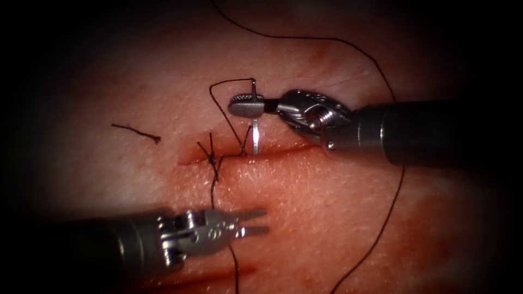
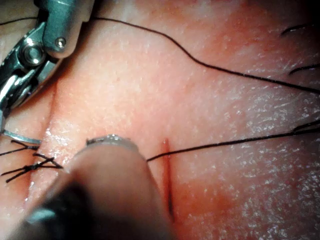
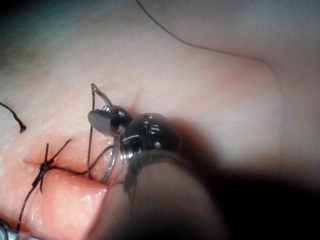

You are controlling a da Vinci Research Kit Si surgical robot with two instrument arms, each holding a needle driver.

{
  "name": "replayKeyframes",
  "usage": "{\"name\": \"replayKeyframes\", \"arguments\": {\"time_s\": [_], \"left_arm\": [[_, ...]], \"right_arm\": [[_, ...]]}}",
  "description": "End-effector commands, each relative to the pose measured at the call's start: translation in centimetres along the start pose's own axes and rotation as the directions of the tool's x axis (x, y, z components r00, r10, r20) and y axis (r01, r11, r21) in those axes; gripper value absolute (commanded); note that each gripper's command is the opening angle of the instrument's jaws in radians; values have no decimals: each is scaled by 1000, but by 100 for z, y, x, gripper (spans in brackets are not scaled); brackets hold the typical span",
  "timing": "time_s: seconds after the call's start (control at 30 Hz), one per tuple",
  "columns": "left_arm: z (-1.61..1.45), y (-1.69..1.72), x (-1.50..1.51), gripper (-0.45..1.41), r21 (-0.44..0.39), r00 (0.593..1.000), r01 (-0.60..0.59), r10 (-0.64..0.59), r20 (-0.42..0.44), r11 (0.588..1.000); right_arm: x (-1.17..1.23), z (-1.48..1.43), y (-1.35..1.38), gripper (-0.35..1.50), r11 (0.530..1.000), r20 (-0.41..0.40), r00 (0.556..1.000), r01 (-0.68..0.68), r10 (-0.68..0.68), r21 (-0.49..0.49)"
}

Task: Wound Closure
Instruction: Push needle through flesh below wound

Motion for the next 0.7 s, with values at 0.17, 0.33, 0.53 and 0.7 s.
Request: {"name": "replayKeyframes", "arguments": {"time_s": [0.17,0.33,0.53,0.7], "left_arm": [[13,-2,-6,0,-2,1000,-2,2,4,1000],[13,-2,-7,-1,-3,1000,-4,4,7,1000],[13,-2,-7,-1,-3,1000,-4,4,6,1000],[13,-2,-7,-1,-4,1000,-4,4,6,1000]], "right_arm": [[3,16,1,-35,982,47,982,-186,184,41],[-1,22,2,-35,951,62,953,-302,298,66],[-32,28,6,-35,832,80,834,-551,547,59],[-60,26,4,-35,724,88,730,-684,678,89]]}}
